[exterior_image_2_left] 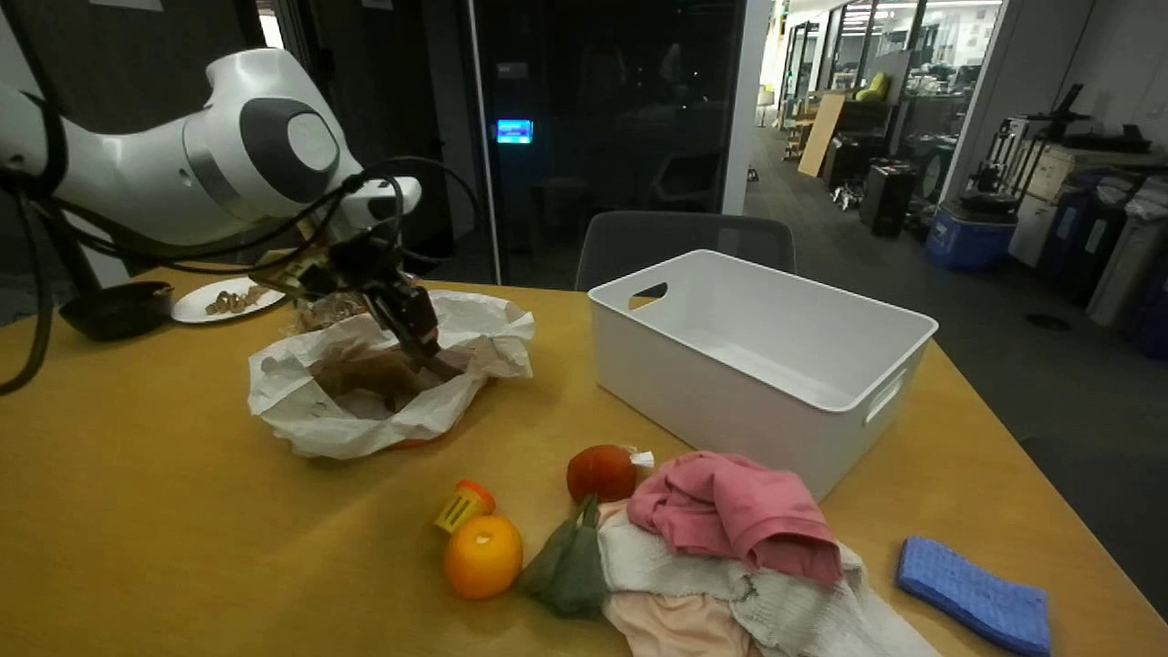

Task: Pick up the brown toy, small red toy, yellow container with an orange lid, orange toy, big red toy one by one and put them into the plastic bag

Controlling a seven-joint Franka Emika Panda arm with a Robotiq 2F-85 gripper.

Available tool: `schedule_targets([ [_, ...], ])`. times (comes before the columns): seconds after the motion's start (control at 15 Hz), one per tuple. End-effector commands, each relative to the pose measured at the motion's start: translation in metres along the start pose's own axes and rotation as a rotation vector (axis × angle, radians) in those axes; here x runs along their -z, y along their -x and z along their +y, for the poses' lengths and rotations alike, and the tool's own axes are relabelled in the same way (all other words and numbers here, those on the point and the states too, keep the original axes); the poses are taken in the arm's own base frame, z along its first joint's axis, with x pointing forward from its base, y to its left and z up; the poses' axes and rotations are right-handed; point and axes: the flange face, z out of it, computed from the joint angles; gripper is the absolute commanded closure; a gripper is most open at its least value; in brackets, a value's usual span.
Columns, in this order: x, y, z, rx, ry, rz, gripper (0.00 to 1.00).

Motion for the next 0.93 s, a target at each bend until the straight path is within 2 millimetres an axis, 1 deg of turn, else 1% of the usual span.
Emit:
schedule_targets([
  [0.0,-0.024,-0.016,-0.031,0.09,0.019,-0.002,0.75],
  [0.27,-0.065,-0.03,-0.033,0.167,0.094,0.004,0.75],
  [0.4,-0.08,-0.037,-0.035,0.206,0.125,0.01,0.75],
  [0.47,-0.085,-0.04,-0.04,0.224,0.13,0.016,0.75],
  [0.53,-0.088,-0.041,-0.044,0.241,0.134,0.022,0.75],
  [0.6,-0.088,-0.041,-0.053,0.261,0.125,0.03,0.75],
  [0.87,-0.079,-0.036,-0.092,0.342,0.08,0.062,0.75],
])
